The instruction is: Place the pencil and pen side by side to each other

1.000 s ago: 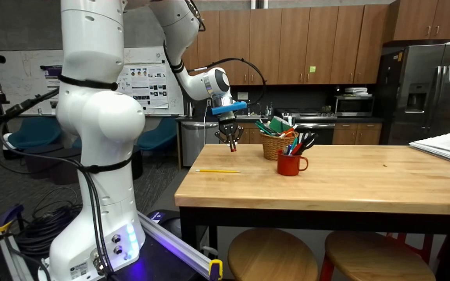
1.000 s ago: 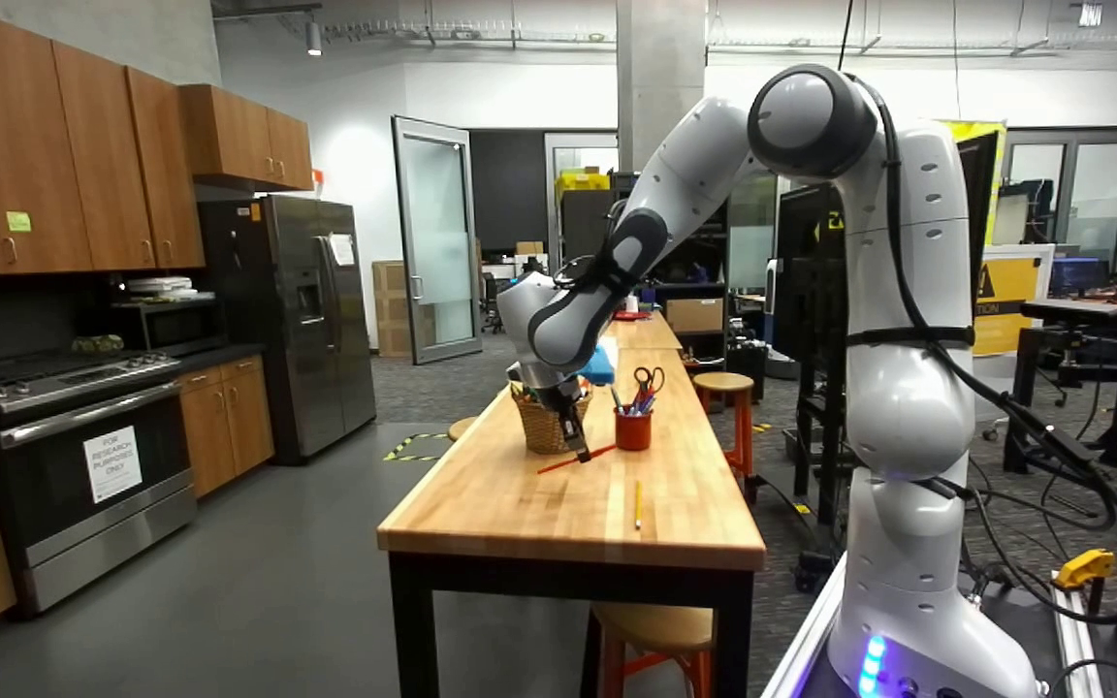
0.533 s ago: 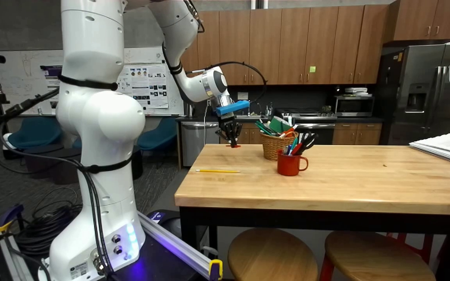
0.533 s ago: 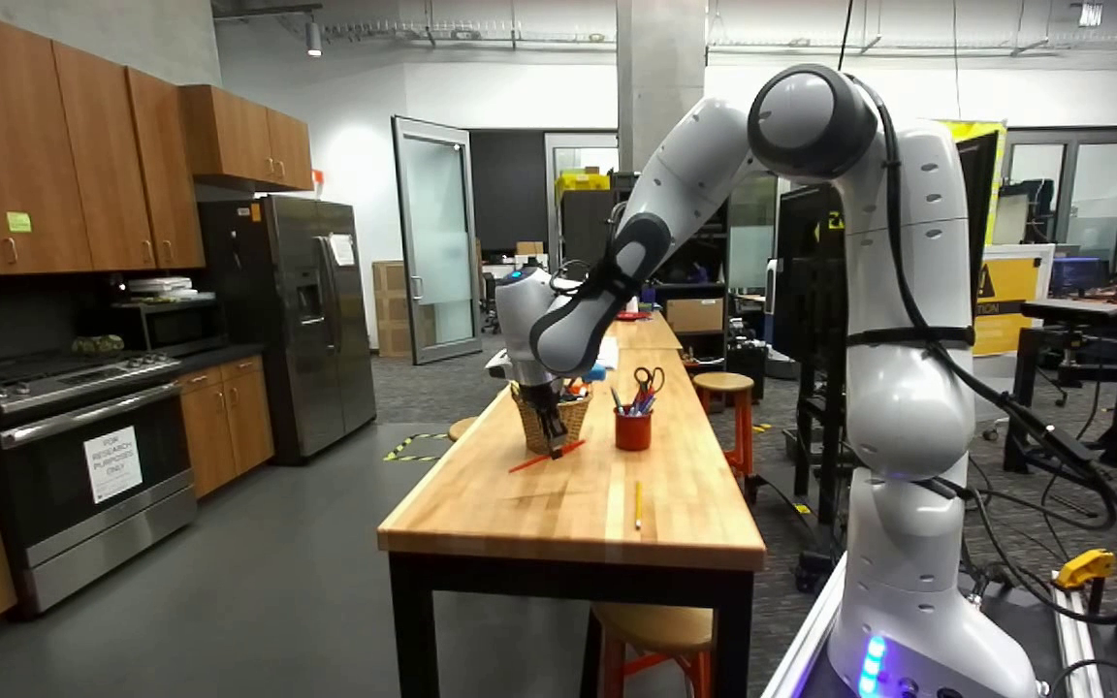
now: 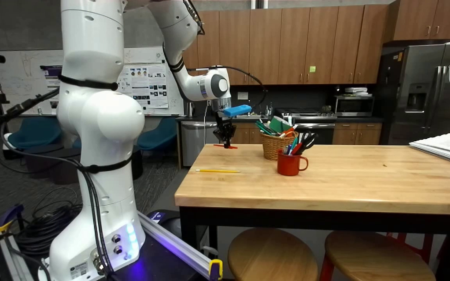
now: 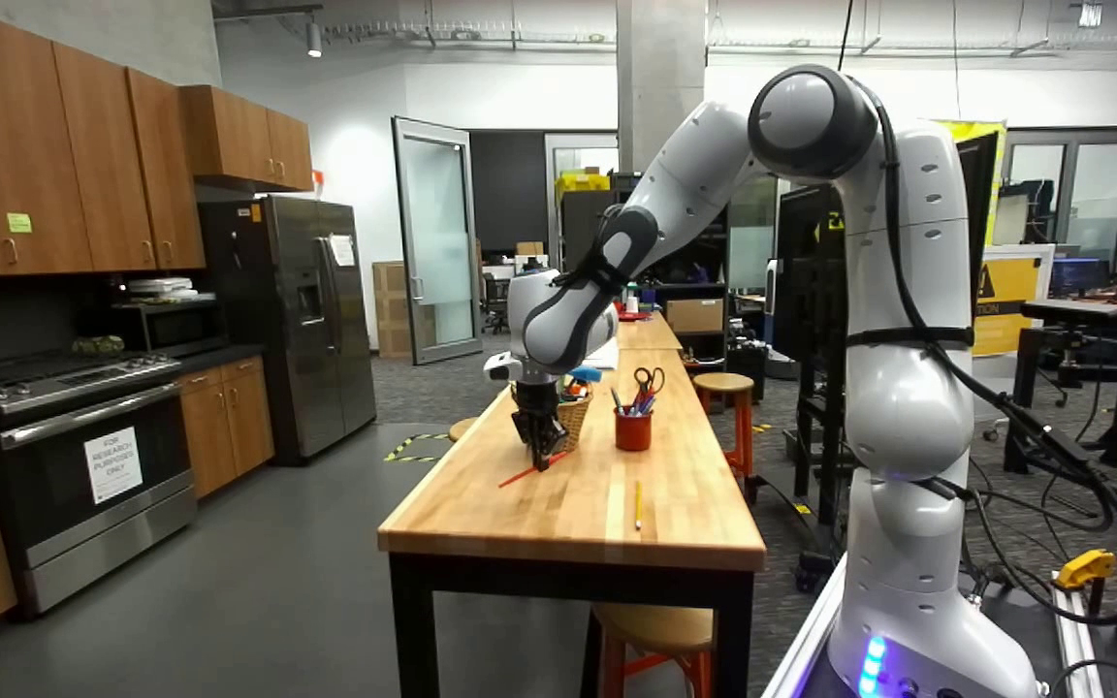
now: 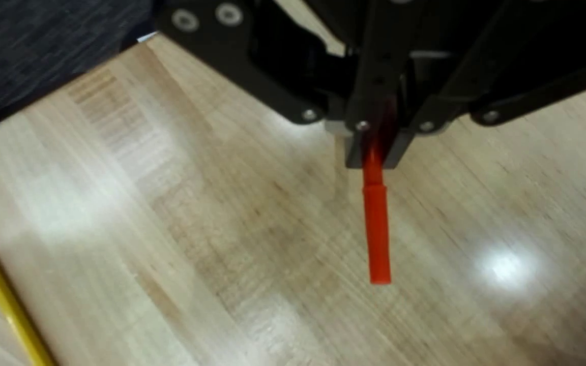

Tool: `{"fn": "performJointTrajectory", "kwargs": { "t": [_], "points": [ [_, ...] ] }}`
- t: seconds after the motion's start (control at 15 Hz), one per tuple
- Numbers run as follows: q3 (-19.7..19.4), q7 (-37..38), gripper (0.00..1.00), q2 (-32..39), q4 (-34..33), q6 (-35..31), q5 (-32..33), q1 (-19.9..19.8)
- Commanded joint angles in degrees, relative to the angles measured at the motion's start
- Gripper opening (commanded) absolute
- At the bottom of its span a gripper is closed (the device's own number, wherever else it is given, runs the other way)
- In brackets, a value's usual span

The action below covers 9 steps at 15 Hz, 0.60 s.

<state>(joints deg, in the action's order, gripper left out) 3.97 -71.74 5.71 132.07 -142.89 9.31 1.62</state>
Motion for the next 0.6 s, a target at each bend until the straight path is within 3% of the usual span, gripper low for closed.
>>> {"fn": "performJointTrajectory", "kwargs": {
  "t": [0.0,0.2,0.53],
  "points": [
    [1.01,-15.59,0.02,-1.86,0.55,2.57,-6.01,-1.20],
    [0.04,-26.79,0.02,-2.82,0.18,6.58,-8.18,-1.96],
    [-1.58,-33.91,0.02,-4.97,0.92,10.88,-6.70,-2.56]
  ]
}}
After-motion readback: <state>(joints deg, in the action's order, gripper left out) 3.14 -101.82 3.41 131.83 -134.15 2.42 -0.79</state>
